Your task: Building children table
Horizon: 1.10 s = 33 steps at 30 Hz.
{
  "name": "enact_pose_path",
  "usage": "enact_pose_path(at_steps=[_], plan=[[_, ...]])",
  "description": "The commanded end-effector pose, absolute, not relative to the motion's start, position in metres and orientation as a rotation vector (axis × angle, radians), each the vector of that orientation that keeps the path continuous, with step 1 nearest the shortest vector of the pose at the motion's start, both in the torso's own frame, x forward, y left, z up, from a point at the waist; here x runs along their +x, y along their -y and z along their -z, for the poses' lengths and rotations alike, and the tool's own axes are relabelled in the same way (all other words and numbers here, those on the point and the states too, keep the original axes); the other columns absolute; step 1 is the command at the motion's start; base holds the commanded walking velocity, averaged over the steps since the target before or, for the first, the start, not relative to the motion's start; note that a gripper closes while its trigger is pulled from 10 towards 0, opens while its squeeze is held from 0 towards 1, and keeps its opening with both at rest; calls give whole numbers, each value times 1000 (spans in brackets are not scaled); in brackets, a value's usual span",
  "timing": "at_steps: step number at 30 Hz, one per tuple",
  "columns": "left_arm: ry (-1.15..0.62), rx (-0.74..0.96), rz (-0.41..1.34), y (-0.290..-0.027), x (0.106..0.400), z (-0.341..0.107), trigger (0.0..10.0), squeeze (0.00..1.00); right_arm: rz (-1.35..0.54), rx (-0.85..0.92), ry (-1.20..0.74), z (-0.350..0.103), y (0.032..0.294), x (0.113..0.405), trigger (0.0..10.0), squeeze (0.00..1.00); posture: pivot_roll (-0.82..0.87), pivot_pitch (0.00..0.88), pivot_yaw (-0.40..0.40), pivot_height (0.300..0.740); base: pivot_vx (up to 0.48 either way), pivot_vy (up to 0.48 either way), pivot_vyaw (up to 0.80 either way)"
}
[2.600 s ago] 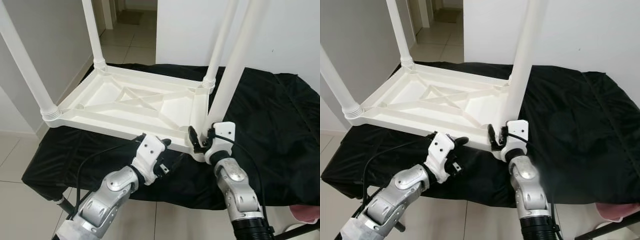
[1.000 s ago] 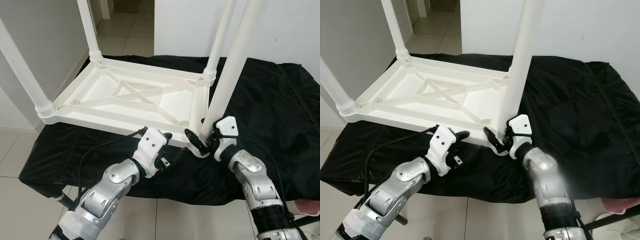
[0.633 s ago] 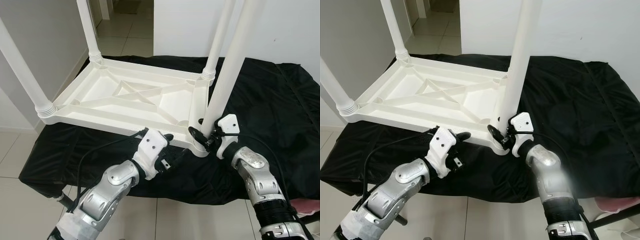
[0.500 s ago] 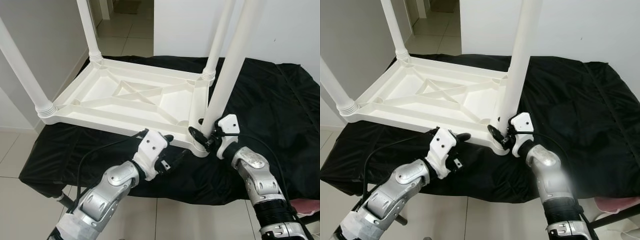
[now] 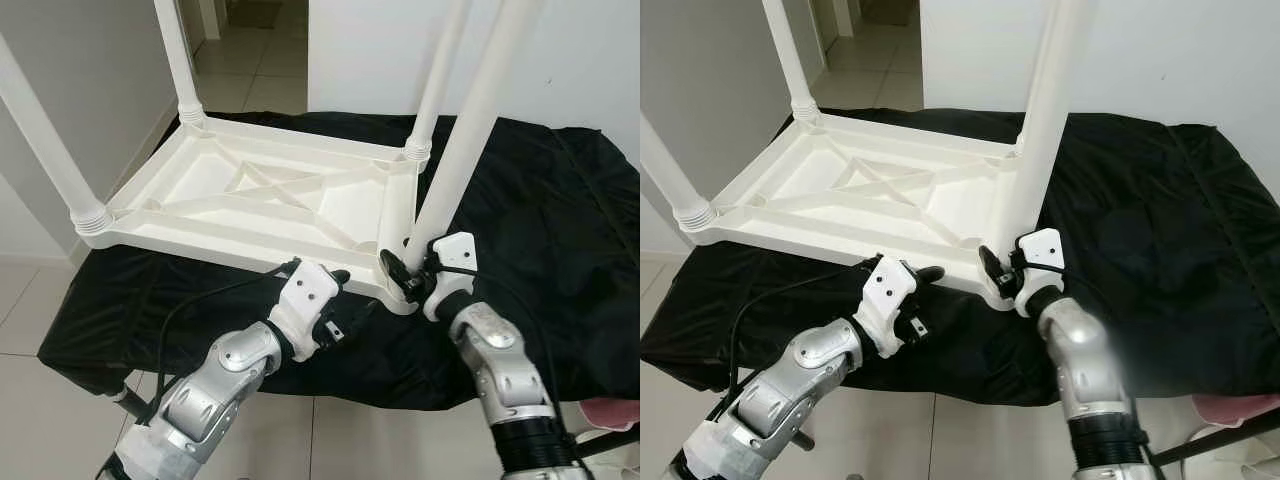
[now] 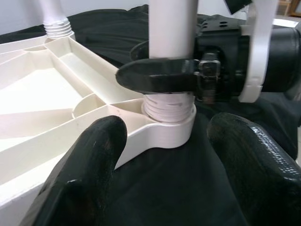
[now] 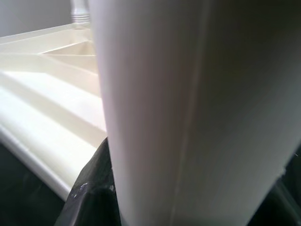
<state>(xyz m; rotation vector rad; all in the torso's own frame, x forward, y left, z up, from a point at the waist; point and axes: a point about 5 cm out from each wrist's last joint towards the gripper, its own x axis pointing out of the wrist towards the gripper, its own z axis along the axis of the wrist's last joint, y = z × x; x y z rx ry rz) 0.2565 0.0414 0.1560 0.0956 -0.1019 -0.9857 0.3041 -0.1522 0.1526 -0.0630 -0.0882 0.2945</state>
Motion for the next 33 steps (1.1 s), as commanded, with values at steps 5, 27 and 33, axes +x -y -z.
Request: enact_pose_path(at_steps=[5,27,33], plan=[[85,120,1142,-37,250,-151,10000,0,-126,1,-5,-134,142,296,10000,0,-80,45,23,740,0,0,0],[84,123,1130,-40,248,-152,10000,0,-5,89,32,-140,112,285,10000,1000,-57,44,22,740,0,0,0],[85,126,1133,-40,248,-152,10000,0,-66,79,58,-146,118,288,10000,1000,-57,44,22,740,0,0,0]])
